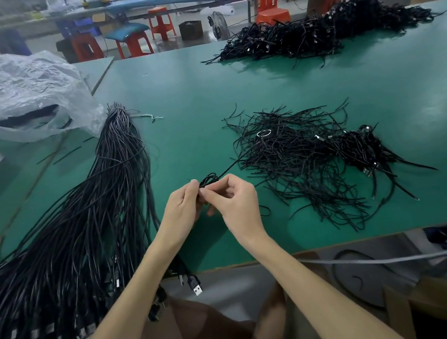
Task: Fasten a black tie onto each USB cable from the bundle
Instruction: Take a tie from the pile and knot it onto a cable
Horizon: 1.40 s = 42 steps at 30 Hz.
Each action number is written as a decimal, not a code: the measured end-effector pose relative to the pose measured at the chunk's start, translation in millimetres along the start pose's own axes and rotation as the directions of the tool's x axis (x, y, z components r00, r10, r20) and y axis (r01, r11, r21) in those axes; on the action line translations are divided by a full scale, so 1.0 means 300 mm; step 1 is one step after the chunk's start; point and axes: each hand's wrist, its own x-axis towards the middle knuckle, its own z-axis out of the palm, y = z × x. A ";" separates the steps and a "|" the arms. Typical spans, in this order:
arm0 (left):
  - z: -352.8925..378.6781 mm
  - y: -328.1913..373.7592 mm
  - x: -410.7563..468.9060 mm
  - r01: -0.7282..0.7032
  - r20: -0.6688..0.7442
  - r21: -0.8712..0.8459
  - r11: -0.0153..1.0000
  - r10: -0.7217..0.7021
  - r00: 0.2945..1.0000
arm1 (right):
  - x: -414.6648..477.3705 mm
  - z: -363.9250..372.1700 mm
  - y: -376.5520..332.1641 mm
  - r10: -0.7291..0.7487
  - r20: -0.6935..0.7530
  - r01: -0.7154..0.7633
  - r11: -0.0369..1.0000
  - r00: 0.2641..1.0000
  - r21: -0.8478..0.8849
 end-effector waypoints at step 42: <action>-0.046 0.029 -0.016 0.208 -0.004 -0.331 0.920 -0.222 0.975 | -0.032 0.038 -0.015 -0.096 0.278 0.208 0.889 0.956 -0.408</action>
